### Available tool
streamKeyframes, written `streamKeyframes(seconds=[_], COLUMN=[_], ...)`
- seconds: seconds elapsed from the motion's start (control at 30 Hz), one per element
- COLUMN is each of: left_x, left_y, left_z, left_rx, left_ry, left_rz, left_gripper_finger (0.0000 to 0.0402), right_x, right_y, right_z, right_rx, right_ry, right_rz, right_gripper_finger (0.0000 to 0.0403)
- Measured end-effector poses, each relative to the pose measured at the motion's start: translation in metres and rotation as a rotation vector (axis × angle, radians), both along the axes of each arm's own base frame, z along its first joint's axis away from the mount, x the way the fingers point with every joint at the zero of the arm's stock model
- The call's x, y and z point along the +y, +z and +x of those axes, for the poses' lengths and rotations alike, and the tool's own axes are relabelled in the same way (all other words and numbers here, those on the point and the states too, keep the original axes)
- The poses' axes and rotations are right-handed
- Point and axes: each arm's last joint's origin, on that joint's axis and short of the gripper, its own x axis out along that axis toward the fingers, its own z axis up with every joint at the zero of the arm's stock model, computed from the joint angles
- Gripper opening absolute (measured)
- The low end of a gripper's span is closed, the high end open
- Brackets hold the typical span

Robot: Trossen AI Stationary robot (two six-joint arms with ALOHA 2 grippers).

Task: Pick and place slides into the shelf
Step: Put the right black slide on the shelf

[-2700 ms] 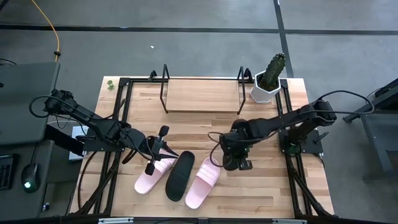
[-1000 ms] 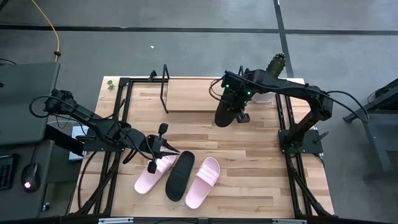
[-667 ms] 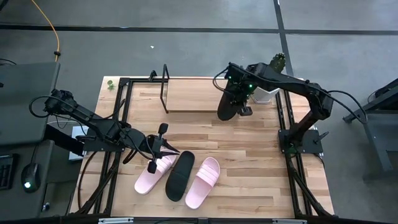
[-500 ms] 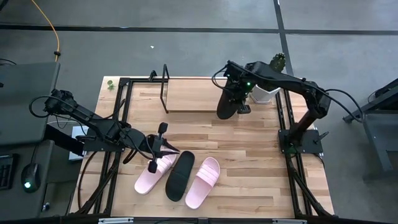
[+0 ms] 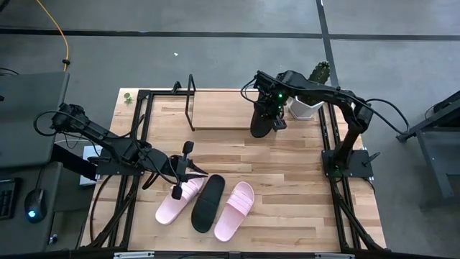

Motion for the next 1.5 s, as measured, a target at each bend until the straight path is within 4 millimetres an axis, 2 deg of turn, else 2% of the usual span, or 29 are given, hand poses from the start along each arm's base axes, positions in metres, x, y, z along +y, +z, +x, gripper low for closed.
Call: streamKeyframes(seconds=[0.3, 0.57, 0.97, 1.5], left_x=[0.000, 0.000, 0.000, 0.000], left_y=[0.001, 0.001, 0.001, 0.001], left_z=[0.000, 0.000, 0.000, 0.000], left_rx=[-0.008, -0.008, -0.007, -0.007], left_ry=[-0.013, -0.014, -0.014, -0.014], left_rz=[0.038, 0.040, 0.040, 0.039], left_gripper_finger=[0.0019, 0.0019, 0.0019, 0.0019], right_x=[-0.012, -0.013, -0.020, -0.034], right_y=[0.000, -0.001, -0.021, -0.022], right_z=[-0.007, -0.007, 0.003, 0.000], right_rx=[0.003, -0.005, 0.050, 0.023], right_ry=[-0.014, 0.017, 0.031, -0.051], right_rz=[-0.017, -0.021, -0.021, -0.044], right_gripper_finger=[0.0000, 0.0000, 0.0000, 0.0000])
